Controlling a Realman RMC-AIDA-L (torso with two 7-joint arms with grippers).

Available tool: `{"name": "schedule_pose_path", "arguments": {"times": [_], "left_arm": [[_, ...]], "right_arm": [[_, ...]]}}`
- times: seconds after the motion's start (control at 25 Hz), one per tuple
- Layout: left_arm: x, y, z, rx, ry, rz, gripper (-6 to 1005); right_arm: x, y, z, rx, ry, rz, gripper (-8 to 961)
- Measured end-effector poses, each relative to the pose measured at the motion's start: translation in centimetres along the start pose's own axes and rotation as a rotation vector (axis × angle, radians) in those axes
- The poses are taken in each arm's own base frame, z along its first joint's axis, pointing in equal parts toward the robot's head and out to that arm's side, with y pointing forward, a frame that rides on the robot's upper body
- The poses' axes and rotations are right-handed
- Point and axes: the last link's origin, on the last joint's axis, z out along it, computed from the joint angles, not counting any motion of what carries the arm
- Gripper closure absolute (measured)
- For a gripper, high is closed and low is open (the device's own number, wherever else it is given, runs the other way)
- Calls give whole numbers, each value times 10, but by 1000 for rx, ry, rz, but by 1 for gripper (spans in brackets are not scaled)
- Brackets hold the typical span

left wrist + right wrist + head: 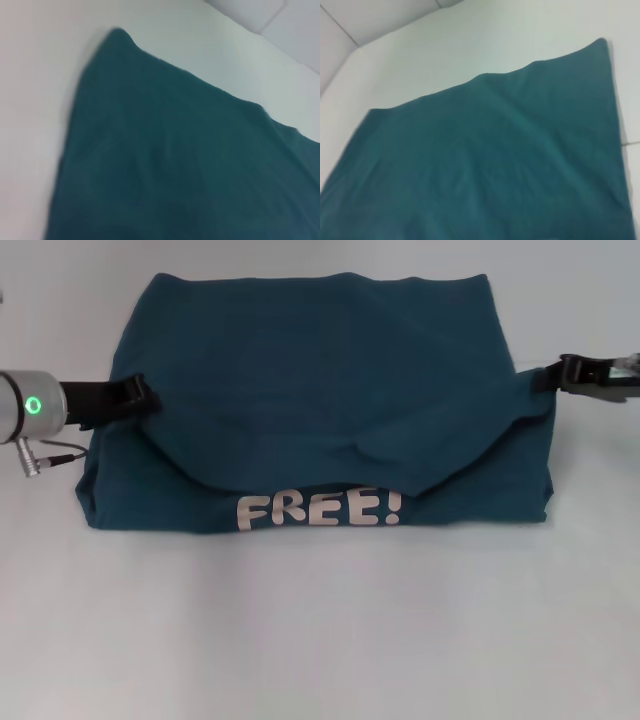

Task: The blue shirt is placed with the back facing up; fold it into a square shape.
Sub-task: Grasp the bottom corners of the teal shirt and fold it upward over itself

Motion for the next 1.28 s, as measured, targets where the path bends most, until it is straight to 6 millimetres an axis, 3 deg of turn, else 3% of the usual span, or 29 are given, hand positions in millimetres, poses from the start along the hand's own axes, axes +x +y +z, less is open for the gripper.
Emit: {"name": "schedule_pose_path", "arguments": {"times": [0.36,0.76,1.28], "left_arm": [[12,2,10,87,80,78,990],[30,15,15,113,130,148,988],[28,24,27,156,121,206,982]], "right_arm": [[-9,20,32,102,-26,-140,854],[-23,27,37,138,-76,-180,844],[-23,36,52,204,-52,-286,831]]}}
